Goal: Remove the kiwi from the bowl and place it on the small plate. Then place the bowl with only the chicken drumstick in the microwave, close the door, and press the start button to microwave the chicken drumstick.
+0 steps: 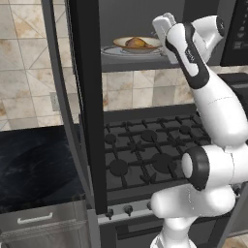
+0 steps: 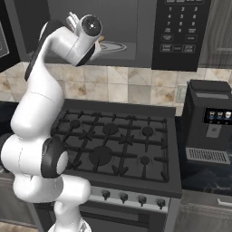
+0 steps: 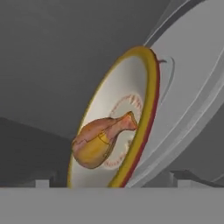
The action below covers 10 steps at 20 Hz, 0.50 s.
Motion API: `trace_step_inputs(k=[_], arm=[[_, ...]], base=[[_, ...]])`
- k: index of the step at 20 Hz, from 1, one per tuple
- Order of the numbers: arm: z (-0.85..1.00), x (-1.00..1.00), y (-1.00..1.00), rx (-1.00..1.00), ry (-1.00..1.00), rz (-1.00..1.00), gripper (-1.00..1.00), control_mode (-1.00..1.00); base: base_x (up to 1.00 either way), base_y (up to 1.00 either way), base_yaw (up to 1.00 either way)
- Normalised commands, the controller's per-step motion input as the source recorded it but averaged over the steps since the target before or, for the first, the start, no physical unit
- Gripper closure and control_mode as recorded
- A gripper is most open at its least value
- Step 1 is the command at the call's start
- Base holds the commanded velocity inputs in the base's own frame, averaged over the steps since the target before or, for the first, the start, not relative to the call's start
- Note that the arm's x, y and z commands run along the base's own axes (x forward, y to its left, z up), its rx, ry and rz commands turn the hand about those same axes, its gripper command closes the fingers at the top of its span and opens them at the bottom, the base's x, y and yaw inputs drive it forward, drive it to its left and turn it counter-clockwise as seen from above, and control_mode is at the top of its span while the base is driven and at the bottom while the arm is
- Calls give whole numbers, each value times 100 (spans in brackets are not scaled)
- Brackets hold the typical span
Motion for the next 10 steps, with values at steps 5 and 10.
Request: trace_step_inputs(k=[5,10], arm=[[-3,-100,0,-1,-26,0,-100,-100],[-48,-44,16,-17,-7,4,-100,-100]], base=[[0,0,0],[0,0,0]])
